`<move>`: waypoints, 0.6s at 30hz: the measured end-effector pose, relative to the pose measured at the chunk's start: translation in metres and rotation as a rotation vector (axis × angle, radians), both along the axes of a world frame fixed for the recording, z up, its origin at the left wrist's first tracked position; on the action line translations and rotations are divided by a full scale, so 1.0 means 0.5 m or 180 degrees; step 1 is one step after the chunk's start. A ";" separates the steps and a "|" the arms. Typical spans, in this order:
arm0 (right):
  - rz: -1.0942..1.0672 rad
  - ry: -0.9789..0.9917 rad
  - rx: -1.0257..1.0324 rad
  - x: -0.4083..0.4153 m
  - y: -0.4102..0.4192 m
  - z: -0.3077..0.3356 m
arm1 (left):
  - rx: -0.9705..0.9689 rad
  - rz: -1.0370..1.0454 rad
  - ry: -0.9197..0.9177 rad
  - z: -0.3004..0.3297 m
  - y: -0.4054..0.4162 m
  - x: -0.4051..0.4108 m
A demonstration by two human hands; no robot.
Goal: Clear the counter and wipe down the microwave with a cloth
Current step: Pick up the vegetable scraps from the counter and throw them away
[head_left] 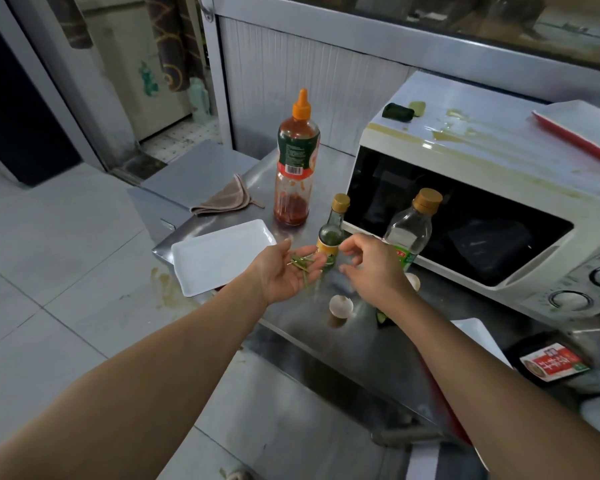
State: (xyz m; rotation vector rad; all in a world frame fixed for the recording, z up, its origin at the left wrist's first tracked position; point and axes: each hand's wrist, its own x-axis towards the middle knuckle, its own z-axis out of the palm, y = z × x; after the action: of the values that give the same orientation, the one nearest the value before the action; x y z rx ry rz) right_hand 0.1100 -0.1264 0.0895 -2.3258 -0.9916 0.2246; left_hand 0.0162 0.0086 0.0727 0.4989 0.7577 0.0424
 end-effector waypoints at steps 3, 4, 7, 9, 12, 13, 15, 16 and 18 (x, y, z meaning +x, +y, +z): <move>-0.0026 0.0135 -0.0359 0.005 -0.020 -0.034 | 0.0097 -0.0076 0.0010 -0.009 0.002 -0.004; -0.0048 0.0201 -0.0461 0.005 -0.025 -0.046 | 0.0133 -0.0102 0.0011 -0.014 0.002 -0.005; -0.0077 0.0389 -0.0609 0.001 -0.036 -0.080 | 0.0130 -0.0046 0.0007 -0.033 0.004 -0.008; -0.0051 0.0447 -0.0698 -0.002 -0.043 -0.100 | 0.0041 0.0073 -0.0005 -0.047 0.005 -0.009; -0.0047 0.0543 -0.0773 -0.006 -0.049 -0.123 | -0.0144 0.0216 -0.0036 -0.064 0.007 -0.011; -0.0033 0.0543 -0.0794 -0.007 -0.049 -0.131 | -0.0181 0.0240 -0.0039 -0.069 0.008 -0.013; 0.0004 0.0515 -0.0869 -0.008 -0.049 -0.145 | -0.0205 0.0276 -0.0009 -0.077 0.010 -0.016; 0.0014 0.0514 -0.0911 -0.007 -0.048 -0.151 | -0.0214 0.0291 0.0006 -0.081 0.011 -0.017; 0.0027 0.0543 -0.0966 -0.006 -0.046 -0.164 | -0.0240 0.0339 0.0044 -0.089 0.012 -0.018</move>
State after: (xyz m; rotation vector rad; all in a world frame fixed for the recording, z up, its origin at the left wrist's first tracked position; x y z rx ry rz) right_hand 0.1072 -0.1493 0.0076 -2.5208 -0.9354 0.6038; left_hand 0.0071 0.0148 0.0282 0.3872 0.7960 0.1091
